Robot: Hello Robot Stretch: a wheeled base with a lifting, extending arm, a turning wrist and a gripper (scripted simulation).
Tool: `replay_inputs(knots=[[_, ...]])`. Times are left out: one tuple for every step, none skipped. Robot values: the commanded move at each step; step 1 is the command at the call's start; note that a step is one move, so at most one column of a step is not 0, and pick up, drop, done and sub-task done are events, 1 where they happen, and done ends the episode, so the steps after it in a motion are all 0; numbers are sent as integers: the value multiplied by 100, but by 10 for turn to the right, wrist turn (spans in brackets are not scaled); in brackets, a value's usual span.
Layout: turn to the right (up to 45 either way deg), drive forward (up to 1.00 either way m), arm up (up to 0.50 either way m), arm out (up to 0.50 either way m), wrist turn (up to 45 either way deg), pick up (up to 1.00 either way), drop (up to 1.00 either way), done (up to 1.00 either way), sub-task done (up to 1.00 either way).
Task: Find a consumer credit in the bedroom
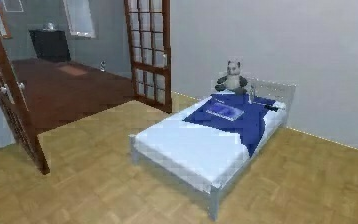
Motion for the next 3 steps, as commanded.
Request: replay_inputs(knots=[[-240,0,0,0,0,0,0,0,0],[0,100,0,0,0,0,0,0,0],[0,85,0,0,0,0,0,0,0]])
